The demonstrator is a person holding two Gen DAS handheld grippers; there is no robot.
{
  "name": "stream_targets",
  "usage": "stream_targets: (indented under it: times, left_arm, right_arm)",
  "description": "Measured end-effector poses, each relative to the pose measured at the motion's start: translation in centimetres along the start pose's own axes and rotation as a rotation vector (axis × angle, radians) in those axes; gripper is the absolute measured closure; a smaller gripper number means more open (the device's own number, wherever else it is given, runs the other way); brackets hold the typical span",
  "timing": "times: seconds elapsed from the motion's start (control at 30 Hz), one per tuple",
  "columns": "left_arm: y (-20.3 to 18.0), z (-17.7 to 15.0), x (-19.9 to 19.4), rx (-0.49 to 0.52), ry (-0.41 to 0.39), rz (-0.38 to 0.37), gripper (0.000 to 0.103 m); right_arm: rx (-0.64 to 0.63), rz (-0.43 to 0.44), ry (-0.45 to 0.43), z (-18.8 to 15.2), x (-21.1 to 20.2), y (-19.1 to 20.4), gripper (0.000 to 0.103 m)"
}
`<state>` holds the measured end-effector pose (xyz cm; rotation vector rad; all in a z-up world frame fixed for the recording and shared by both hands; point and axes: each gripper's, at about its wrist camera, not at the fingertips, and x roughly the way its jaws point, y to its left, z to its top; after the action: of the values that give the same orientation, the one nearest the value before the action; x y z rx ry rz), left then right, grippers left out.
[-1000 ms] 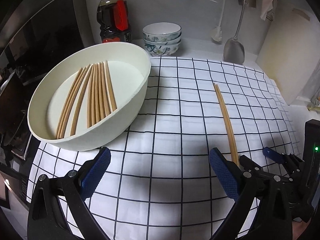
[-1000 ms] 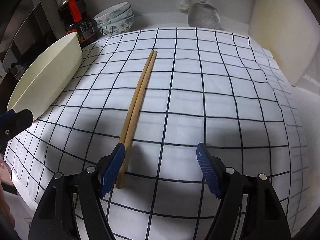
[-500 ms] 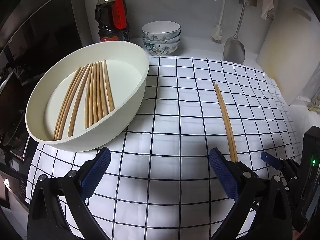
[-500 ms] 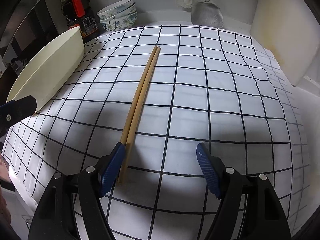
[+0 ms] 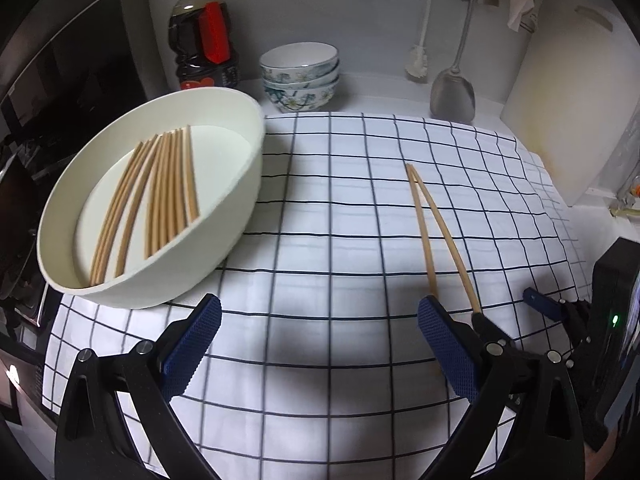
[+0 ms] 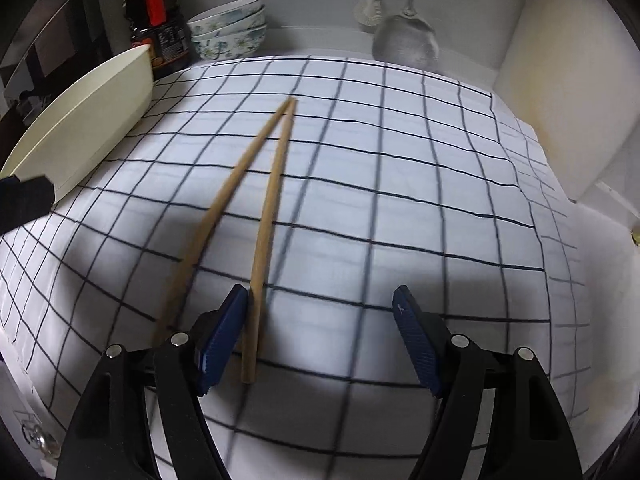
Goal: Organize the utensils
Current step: 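Close the left tool on a chopstick while the right tool grasps the other, then lift both held chopsticks and carry them into the white bowl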
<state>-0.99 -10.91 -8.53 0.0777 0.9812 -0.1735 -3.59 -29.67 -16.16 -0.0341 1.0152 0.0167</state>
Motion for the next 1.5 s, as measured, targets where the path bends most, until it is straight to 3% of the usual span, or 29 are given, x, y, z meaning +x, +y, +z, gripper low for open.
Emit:
stream_targets:
  times: [0.33,0.43,0.8,0.9,0.97,1.03,1.07,1.2,1.27,1.5]
  left_arm:
    - [-4.1,0.3,4.3,-0.004,0.076,-0.011,0.006]
    - [-5.0,0.3,5.4,0.006,0.088,0.009,0.006]
    - [-6.0,0.5,8.0,-0.043,0.086,0.060,0.008]
    - [-6.3,0.5,8.5,-0.036,0.089,0.062,0.018]
    - [-6.4,0.6,8.6,-0.046,0.091,0.054,0.022]
    - [-6.9,0.7,8.5,-0.037,0.083,0.054,0.029]
    - [-7.2,0.8,8.4,-0.030,0.078,0.047,0.038]
    - [-8.6,0.8,8.0,0.012,0.071,0.017,0.069]
    - [-8.9,0.9,8.0,0.018,0.077,0.001,0.096]
    - [-8.2,1.0,6.8,0.009,0.083,-0.031,0.096]
  right_arm:
    - [-0.059,-0.011,-0.005,2.2,1.2,-6.7,0.032]
    - [-0.073,0.042,0.008,3.0,1.8,-8.4,0.032]
    - [-0.241,0.142,-0.020,5.1,3.1,-7.6,0.033]
    - [-0.286,0.151,-0.038,5.5,3.5,-7.2,0.033]
    - [-0.303,0.168,-0.047,5.6,3.5,-7.0,0.039]
    - [-0.316,0.195,-0.051,5.5,3.4,-6.7,0.052]
    - [-0.325,0.201,-0.054,5.5,3.4,-6.5,0.056]
    - [-0.385,0.223,-0.055,5.2,2.8,-4.8,0.091]
    - [-0.387,0.222,-0.046,5.2,2.7,-4.0,0.096]
    - [-0.274,0.271,-0.045,4.9,1.9,-4.5,0.097]
